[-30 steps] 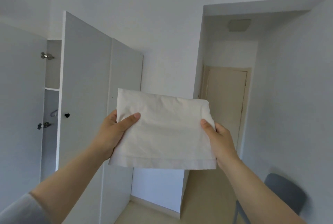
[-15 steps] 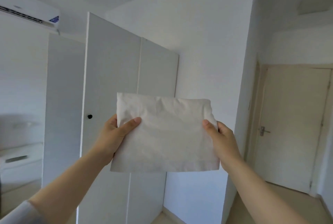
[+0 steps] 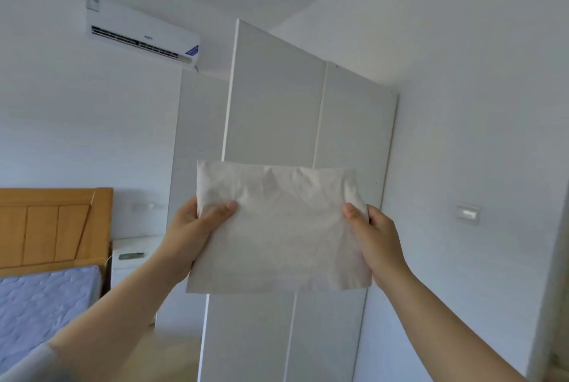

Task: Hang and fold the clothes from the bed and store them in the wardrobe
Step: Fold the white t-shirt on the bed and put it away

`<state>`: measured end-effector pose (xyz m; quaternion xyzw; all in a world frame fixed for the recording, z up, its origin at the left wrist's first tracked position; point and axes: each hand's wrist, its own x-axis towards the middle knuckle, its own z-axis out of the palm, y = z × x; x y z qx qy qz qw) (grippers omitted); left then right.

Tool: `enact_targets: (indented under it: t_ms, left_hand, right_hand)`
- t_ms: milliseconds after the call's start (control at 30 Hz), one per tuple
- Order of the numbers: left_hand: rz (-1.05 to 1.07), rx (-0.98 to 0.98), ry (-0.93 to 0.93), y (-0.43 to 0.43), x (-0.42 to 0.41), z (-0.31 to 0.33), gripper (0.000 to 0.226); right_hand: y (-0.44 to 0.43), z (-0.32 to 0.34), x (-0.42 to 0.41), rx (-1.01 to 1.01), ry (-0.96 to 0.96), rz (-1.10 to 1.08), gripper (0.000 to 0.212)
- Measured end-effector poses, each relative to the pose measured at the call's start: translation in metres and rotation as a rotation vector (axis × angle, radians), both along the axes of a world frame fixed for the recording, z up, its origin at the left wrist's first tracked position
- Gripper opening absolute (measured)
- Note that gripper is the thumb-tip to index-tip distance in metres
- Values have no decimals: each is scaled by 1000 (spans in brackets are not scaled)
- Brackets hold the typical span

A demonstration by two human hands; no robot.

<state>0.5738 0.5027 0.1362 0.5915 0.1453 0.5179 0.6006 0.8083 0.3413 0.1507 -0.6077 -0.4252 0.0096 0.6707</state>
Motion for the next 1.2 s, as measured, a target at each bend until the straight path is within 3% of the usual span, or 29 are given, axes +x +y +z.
enact_targets:
  t_ms: [300,533,767,1033,1200]
  left_hand:
    - [189,-13,25,120,-25,1,38]
    - [331,-19,22,197,-29,-10,34]
    - [531,-20,67,265,-33,-5,56]
    - [683,8,66,322,-56,-1,52]
    - [708,-10,28,370,-74,-1,51]
  right_hand:
    - [167,3,-2,4,-43,136,48]
    - [282,-8,13,3,-80,295,45]
    - [388,-2,23,46,-113,466,40]
    - [485,-3,7,39,-114,659,41]
    - [545,-1,-17,37,-127,669,33]
